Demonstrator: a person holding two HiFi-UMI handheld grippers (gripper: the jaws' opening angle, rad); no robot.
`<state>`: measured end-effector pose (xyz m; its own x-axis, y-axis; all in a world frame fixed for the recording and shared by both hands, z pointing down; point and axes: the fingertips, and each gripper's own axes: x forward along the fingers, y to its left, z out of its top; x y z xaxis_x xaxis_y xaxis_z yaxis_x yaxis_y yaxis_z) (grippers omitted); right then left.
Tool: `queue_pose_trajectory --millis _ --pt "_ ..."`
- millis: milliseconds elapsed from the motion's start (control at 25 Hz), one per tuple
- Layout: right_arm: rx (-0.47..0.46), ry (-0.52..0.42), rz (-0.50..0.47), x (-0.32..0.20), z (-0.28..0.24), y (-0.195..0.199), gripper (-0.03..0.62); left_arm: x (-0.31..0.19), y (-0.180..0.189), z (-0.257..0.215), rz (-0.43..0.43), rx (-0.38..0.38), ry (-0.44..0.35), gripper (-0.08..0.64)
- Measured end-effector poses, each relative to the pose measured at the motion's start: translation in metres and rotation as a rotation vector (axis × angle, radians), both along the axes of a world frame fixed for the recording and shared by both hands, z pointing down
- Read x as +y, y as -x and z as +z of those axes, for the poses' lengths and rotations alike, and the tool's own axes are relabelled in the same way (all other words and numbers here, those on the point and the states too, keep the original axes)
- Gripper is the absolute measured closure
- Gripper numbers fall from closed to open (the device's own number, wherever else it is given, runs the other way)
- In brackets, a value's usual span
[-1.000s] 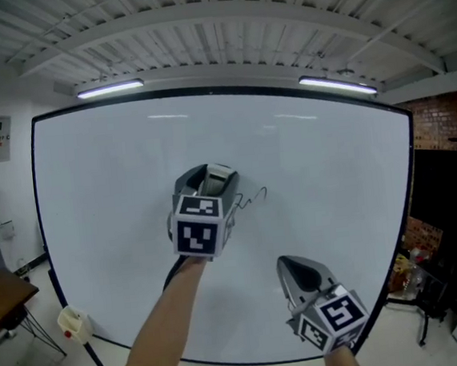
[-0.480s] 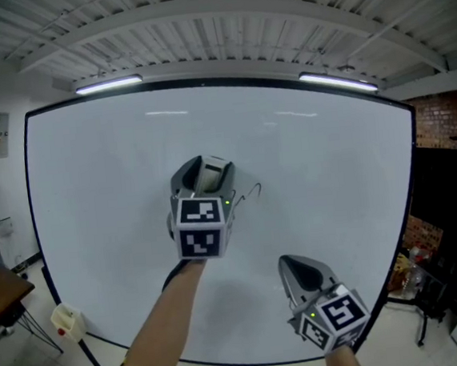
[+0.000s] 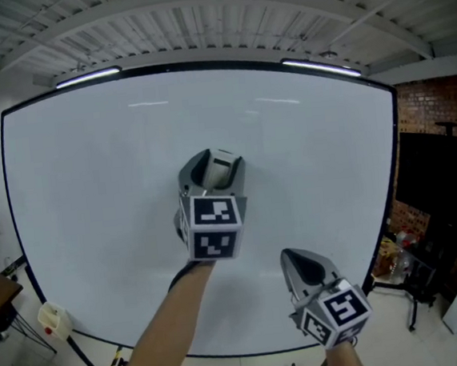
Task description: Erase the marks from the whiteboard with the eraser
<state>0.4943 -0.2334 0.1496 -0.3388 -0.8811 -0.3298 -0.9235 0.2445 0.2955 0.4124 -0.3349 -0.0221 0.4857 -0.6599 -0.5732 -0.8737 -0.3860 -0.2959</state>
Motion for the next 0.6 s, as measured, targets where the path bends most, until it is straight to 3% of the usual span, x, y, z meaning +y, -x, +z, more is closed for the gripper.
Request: queue_pose_trajectory --millis 160,280,480,600 --pt "-0.011 0.004 0.027 0.012 0.006 -0.016 0.595 0.012 -0.043 0.011 0.0 -0.083 -0.017 0.304" --pt "-0.027 0.009 0.038 0.017 0.009 -0.024 0.595 0.015 -0.049 0.014 -0.027 -0.113 -0.039 0.302" --pt "-0.028 0.004 0.018 0.02 0.004 -0.024 0.595 0.012 -0.048 0.01 0.01 -0.082 -0.012 0.301" --pt "-0.023 0.006 0.003 0.017 0.004 -0.013 0.595 0.005 -0.023 0.01 -0.01 -0.041 0.006 0.301"
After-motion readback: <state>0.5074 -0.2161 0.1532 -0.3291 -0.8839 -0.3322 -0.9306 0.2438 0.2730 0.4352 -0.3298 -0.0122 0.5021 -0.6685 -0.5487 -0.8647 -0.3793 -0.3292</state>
